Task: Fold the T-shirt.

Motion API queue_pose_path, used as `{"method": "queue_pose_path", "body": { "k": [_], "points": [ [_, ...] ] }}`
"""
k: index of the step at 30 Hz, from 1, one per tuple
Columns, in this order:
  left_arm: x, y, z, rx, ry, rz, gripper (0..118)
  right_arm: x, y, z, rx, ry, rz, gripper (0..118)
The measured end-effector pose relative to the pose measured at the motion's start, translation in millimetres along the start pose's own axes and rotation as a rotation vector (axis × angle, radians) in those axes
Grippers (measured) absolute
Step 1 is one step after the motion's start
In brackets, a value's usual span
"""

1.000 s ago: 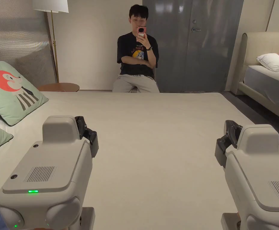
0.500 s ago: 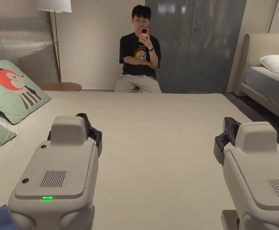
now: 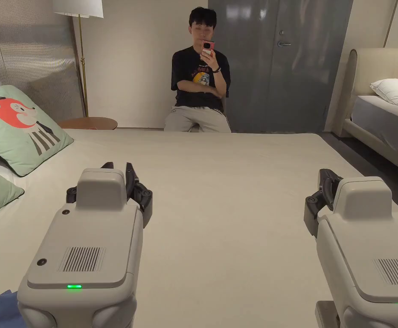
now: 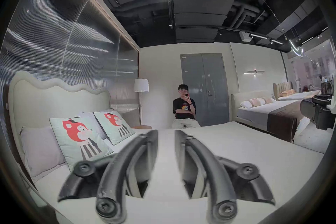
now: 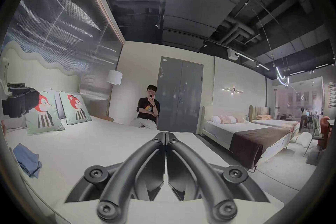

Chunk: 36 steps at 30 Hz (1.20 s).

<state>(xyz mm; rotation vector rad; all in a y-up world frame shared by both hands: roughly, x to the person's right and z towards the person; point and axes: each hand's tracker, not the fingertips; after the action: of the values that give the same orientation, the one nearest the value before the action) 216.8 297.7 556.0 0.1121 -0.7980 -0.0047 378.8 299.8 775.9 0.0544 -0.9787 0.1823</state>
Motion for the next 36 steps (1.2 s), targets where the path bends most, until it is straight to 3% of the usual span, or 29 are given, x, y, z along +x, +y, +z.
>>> {"method": "queue_pose_path", "body": {
  "k": [2, 4, 5, 6, 8, 9, 12, 36],
  "points": [
    [0.2, -0.6, 0.1, -0.006, -0.003, 0.000, 32, -0.2, -0.5, -0.3, 0.003, -0.007, 0.002, 26],
    [0.8, -1.9, 0.1, -0.004, 0.002, -0.003, 33, -0.3, -1.2, -0.9, -0.004, -0.005, 0.014, 32],
    [0.8, -2.2, -0.1, -0.004, 0.004, -0.003, 36, -0.2, -1.6, -1.5, -0.006, -0.001, 0.016, 44],
    [0.1, -2.0, 0.2, -0.006, 0.006, -0.001, 52, -0.3, -2.0, -1.8, -0.004, 0.001, 0.015, 69],
    [-1.2, -2.2, -0.1, -0.011, -0.002, 0.009, 82, -1.0, -1.9, -1.0, -0.004, 0.006, 0.020, 96],
    [-1.3, -2.4, 0.1, -0.007, -0.003, 0.013, 95, -1.2, -1.9, -0.9, -0.002, 0.009, 0.020, 102],
    [-1.0, -2.4, 1.9, 0.009, 0.000, 0.002, 108, -2.6, -1.9, -1.8, -0.009, 0.009, 0.027, 115],
    [-3.1, -0.2, 4.8, 0.032, 0.016, 0.022, 110, 1.7, 2.0, -2.0, -0.023, -0.016, 0.012, 118]
  ]
}}
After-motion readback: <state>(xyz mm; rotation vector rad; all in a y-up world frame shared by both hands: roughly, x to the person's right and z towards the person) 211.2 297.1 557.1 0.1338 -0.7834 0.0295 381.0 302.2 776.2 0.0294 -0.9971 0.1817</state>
